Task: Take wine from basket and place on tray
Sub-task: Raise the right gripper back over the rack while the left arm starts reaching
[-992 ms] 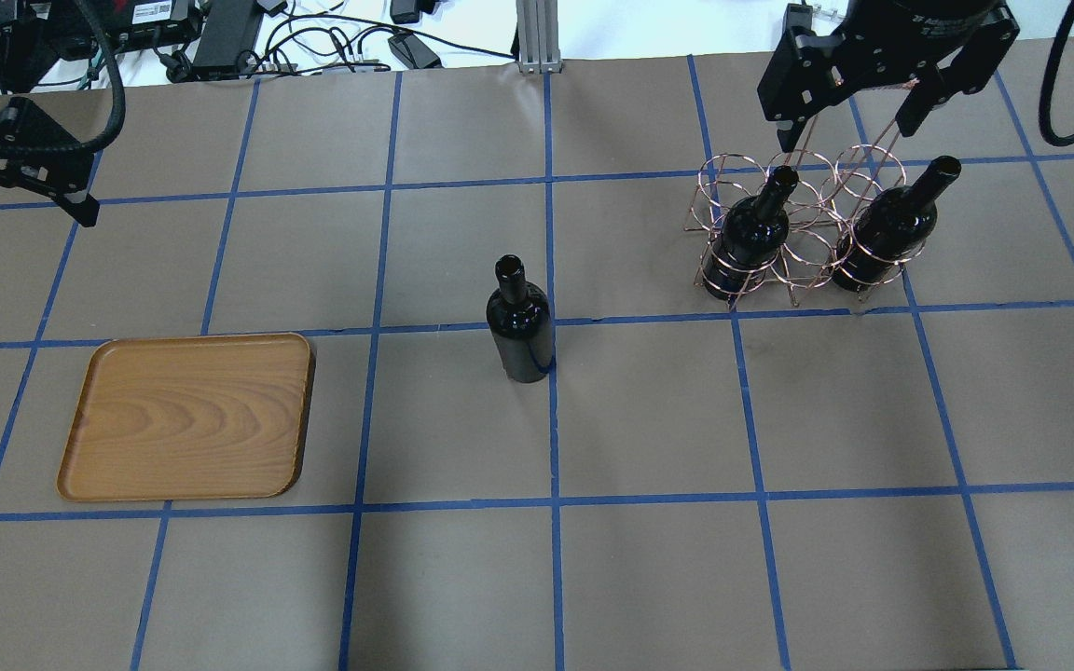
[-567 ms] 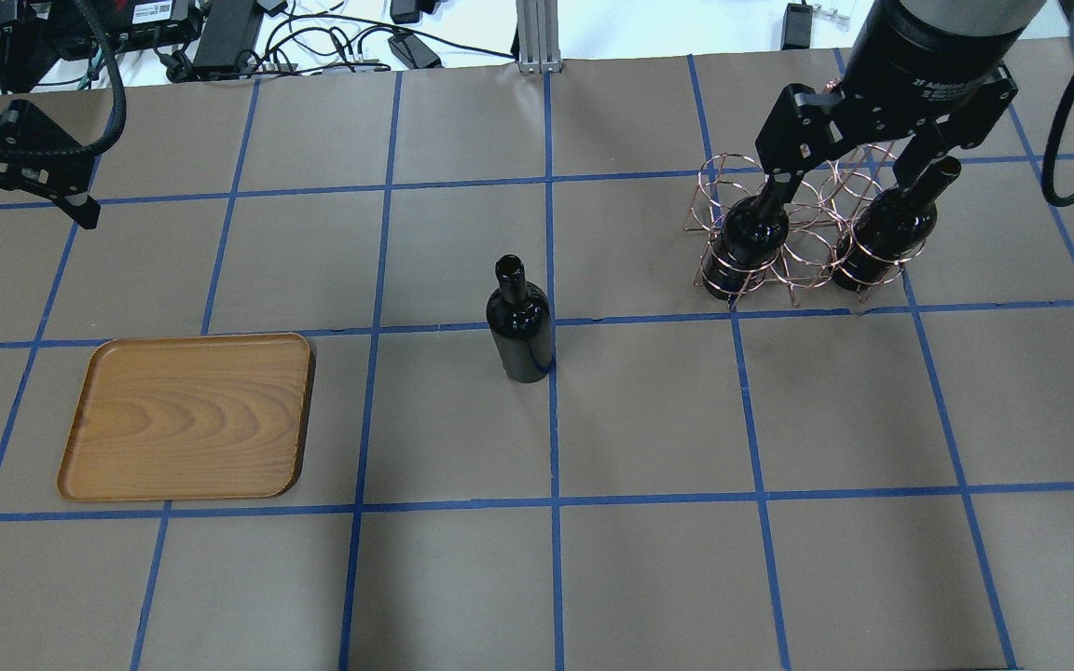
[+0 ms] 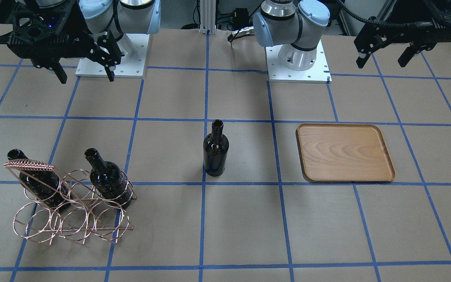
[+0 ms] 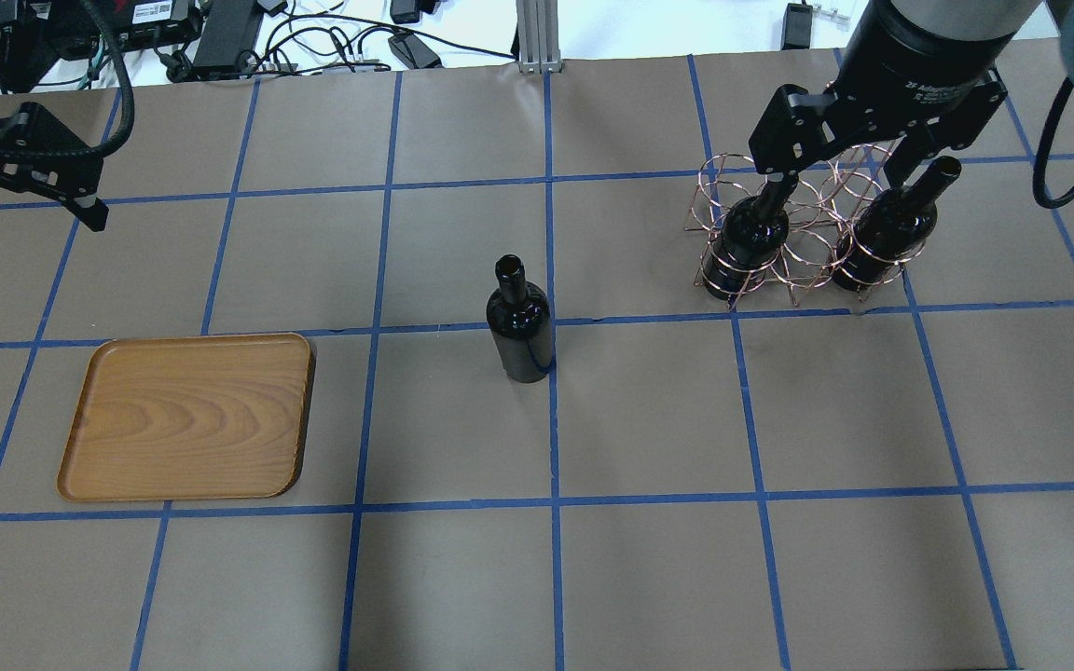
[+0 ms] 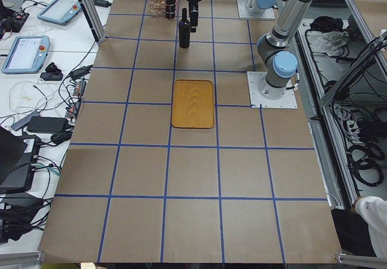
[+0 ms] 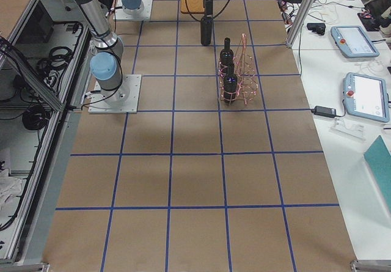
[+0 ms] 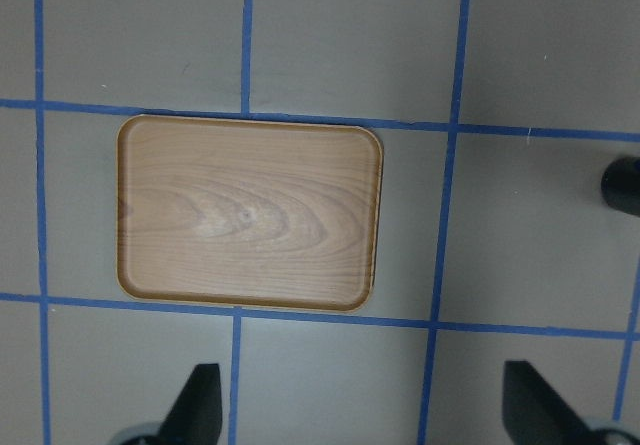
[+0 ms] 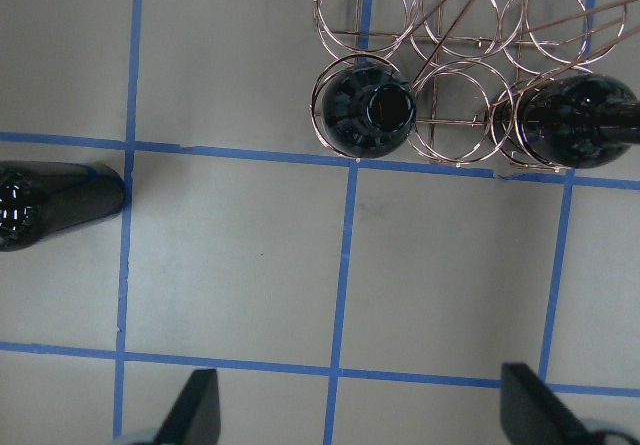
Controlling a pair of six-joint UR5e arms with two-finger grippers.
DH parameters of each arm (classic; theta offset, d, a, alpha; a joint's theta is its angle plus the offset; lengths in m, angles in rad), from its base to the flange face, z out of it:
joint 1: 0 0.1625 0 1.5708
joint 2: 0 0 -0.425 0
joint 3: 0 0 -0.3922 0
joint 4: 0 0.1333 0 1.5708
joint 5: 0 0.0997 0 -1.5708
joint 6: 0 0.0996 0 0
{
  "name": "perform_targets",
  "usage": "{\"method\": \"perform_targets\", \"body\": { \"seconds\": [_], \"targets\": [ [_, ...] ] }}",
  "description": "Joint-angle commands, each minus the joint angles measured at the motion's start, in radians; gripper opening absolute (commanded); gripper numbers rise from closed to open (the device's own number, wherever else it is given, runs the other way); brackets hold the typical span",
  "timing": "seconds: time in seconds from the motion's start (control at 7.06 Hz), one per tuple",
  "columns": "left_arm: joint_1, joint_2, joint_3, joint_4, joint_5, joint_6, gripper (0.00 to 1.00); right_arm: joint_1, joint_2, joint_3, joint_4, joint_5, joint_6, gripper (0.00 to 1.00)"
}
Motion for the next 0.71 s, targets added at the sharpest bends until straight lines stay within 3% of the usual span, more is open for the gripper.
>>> {"method": "perform_targets", "body": {
  "seconds": [0.0, 0.43, 0.57],
  "targets": [
    [-0.078, -0.023, -0.020, 0.029, -0.099, -0.211, 1.00, -0.001, 0.002, 0.000, -0.004, -0.008, -0.002, 1.00],
    [-0.346, -0.068, -0.124, 0.239, -0.092, -0.532, 1.00, -0.004, 0.002, 0.002, -0.005, -0.008, -0.004, 1.00],
    [-0.420, -0.101, -0.122, 0.258, -0.068, -0.624, 1.00, -0.004, 0.002, 0.002, -0.004, -0.007, -0.004, 1.00]
  ]
}}
